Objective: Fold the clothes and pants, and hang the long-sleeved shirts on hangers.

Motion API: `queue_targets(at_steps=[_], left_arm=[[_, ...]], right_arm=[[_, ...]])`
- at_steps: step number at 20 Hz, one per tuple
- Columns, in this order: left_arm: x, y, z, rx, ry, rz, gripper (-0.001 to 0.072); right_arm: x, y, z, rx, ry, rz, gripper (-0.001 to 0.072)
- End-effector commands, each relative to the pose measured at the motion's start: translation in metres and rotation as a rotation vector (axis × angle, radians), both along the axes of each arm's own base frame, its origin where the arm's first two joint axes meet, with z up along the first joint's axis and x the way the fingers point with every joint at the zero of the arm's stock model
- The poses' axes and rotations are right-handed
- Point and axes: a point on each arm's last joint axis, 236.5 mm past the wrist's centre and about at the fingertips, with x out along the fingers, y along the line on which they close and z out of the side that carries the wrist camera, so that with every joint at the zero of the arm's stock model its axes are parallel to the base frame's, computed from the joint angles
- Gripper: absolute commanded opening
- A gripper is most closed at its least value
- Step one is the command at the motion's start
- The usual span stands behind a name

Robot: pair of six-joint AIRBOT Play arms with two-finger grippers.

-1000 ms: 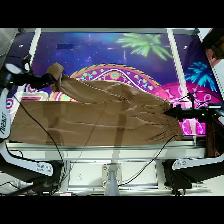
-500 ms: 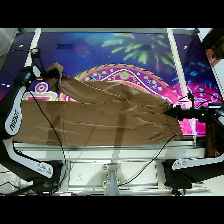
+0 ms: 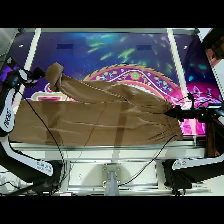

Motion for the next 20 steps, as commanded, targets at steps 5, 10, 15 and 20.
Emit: queue_targets(at_steps=[5,10,15,20], left_arm=[[-0.001,-0.014,-0.047,-0.146,0.043,0.066,0.0641],[0.008,-0.027,-0.052,-0.138,0.024,0.043,0.0626],[0.016,-0.050,-0.064,-0.132,0.018,0.005,0.0330],[0.025,-0.054,-0.037,-0.038,-0.030,-0.103,0.0012]], right_arm=[[0.002,-0.004,-0.004,-0.023,-0.003,-0.010,0.0036],[0.002,-0.004,-0.004,-0.023,-0.003,-0.010,0.0036],[0.002,-0.004,-0.004,-0.023,-0.003,-0.010,0.0036],[0.002,-0.004,-0.003,-0.022,-0.004,-0.010,0.0036]])
